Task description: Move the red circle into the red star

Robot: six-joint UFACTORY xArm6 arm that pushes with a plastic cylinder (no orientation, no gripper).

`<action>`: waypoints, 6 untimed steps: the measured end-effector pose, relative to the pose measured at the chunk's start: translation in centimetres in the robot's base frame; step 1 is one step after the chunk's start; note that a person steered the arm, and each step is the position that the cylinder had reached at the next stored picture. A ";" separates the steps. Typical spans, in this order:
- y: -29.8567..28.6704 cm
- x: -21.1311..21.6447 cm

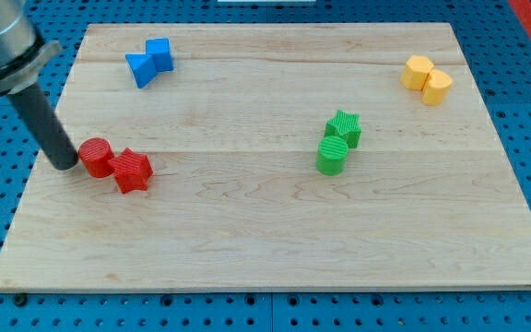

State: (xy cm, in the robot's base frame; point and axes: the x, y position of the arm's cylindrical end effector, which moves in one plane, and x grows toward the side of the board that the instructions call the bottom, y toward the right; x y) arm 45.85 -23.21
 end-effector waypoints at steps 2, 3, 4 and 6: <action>2.2 -0.6; 1.6 -0.6; 0.4 0.8; 2.7 6.2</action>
